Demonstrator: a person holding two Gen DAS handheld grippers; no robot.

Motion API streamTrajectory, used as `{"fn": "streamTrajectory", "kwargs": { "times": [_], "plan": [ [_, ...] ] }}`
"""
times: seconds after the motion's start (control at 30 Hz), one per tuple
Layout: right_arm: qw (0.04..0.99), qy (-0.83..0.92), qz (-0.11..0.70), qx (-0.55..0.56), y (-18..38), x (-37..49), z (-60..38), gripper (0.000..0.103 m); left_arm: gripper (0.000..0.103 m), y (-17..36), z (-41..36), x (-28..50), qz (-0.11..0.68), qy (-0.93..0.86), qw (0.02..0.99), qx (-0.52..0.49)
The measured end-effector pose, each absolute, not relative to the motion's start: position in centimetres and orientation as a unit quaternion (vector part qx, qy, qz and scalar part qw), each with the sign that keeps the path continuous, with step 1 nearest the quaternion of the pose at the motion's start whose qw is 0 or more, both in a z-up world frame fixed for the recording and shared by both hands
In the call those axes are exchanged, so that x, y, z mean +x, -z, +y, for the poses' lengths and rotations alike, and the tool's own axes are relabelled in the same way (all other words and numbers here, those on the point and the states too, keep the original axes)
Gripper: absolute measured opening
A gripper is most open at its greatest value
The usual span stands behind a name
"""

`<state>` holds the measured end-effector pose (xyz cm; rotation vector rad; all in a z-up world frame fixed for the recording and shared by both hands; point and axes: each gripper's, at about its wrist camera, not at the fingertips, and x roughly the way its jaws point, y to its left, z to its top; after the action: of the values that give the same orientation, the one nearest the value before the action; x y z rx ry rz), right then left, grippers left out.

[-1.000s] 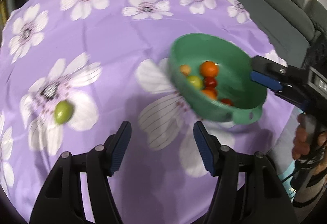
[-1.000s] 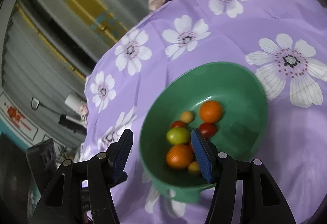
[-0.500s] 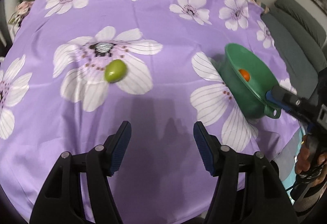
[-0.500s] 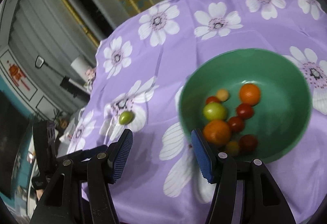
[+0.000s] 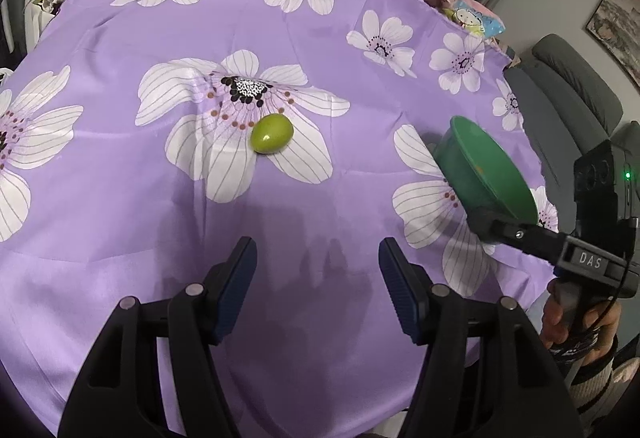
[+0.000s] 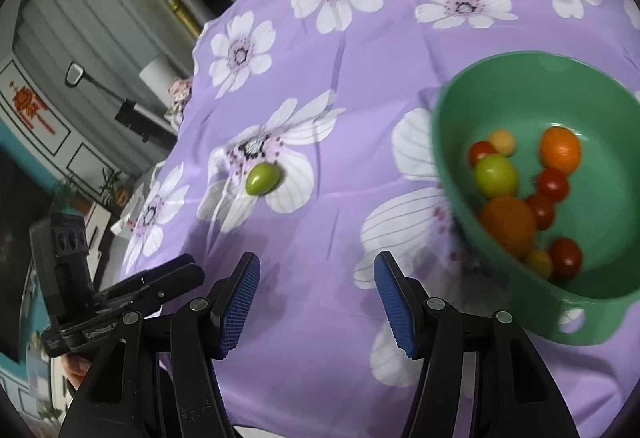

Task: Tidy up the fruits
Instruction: 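Move the left gripper away from the bowl toward the last green plum, then lower the left gripper onto the green plum and close it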

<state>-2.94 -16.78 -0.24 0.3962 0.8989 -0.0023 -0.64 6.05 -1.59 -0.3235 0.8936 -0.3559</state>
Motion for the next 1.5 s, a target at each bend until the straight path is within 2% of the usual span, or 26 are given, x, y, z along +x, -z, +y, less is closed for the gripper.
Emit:
{"fn": "streamTrajectory", "kwargs": {
  "times": [0.6, 1.1, 1.5],
  "plan": [
    [0.869, -0.024, 0.458, 0.185, 1.0, 2.0, -14.1, 0.060, 0.063, 1.9, 7.9, 2.2, 0.415, 0.170, 0.883, -0.139],
    [0.857, -0.031, 0.463, 0.225, 2.0, 7.2, -14.7, 0.060, 0.063, 2.0, 7.8, 7.2, 0.428, 0.208, 0.872, -0.112],
    [0.829, -0.022, 0.495, 0.259, 4.7, 11.2, -15.2, 0.060, 0.062, 4.0, 7.3, 10.9, 0.464, 0.230, 0.850, -0.098]
  ]
}}
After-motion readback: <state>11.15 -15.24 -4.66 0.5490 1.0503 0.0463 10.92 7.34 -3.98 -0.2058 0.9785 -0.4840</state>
